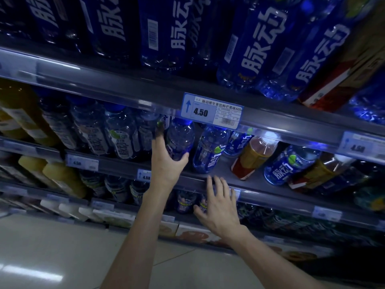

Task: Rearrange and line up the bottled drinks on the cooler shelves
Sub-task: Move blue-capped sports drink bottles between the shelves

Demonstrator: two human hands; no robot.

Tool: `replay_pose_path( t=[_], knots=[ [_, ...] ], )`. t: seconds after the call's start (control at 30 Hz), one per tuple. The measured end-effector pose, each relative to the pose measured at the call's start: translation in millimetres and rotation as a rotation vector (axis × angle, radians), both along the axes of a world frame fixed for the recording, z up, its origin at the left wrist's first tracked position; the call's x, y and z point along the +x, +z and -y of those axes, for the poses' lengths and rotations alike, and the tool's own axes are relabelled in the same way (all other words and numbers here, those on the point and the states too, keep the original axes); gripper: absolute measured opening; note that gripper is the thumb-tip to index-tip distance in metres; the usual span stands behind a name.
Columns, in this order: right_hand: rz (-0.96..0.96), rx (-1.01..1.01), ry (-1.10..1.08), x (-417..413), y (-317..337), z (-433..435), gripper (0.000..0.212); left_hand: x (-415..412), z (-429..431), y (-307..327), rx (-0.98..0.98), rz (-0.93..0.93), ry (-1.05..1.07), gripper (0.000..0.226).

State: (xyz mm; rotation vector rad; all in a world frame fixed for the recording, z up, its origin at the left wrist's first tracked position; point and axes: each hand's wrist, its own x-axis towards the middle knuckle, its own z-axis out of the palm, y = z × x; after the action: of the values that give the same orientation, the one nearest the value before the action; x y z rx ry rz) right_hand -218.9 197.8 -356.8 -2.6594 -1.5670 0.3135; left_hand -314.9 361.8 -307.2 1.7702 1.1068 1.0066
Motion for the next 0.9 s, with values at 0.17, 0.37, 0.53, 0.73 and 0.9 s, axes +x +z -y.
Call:
replay_pose_path(
  t=[0.17, 0.37, 0.53, 0.73, 0.9],
  knots=[
    [0.003, -0.014, 0.02, 3, 2, 1, 0.096, -1, 5, -16, -0.128, -0.026, -0.024, 0.048],
    [-0.014, -0.02, 0.017, 2, 5, 1, 0.096, 4, 4, -19, -0.083, -0.036, 0.066, 0.05],
    [-0.013, -0.016, 0.012, 3, 4, 0, 0.095, 12, 13, -16, -0.07, -0.089, 0.111, 0.06],
    [-0.006, -0.006, 0.002, 2, 4, 0, 0.095, 1, 8, -15, -0.141, -0.082, 0.036, 0.041],
    [-0.023, -0.019, 0.002, 3, 6, -1, 0.093, 15, 12, -9, -0.15, -0.085, 0.138, 0.057]
  ],
)
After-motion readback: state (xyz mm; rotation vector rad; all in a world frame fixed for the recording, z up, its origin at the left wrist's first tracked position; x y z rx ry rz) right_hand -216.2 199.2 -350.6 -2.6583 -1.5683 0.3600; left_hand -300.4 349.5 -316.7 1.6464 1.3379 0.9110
